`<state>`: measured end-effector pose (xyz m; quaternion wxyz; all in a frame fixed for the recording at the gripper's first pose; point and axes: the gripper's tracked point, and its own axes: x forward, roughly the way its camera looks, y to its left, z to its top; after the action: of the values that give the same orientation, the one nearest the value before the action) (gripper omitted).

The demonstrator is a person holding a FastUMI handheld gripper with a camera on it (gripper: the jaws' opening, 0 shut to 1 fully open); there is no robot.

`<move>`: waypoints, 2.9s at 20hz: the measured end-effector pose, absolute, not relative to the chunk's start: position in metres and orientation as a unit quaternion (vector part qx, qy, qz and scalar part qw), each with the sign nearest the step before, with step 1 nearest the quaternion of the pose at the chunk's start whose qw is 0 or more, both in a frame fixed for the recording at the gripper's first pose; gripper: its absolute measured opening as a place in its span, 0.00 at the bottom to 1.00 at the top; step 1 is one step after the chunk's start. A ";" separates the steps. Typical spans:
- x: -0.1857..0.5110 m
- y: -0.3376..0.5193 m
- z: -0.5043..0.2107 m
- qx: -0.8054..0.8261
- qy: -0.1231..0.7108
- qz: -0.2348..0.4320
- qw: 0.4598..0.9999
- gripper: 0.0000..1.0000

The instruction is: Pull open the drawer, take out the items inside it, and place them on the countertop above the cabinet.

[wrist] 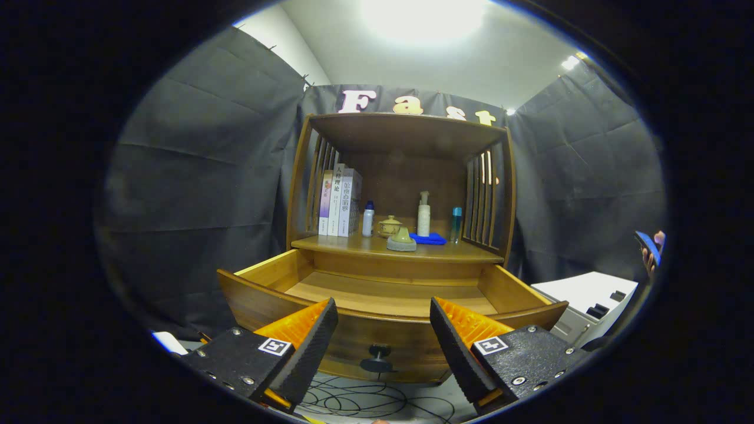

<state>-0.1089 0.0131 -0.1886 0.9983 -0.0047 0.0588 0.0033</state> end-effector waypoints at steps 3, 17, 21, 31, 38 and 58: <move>-0.104 0.005 -0.218 0.012 0.088 -0.014 0.996 0.97; -0.066 -0.002 -0.257 0.044 0.123 -0.030 0.991 0.95; -0.047 0.004 -0.259 0.051 0.150 -0.013 0.987 0.95; 0.047 -0.001 -0.261 0.015 0.131 -0.018 0.991 0.93; 0.110 -0.002 -0.272 -0.010 0.132 -0.020 0.991 0.93; 0.132 -0.010 -0.227 0.065 0.076 0.029 0.995 0.94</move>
<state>0.1315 -0.0101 -0.2271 0.9945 0.0653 0.0764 0.0293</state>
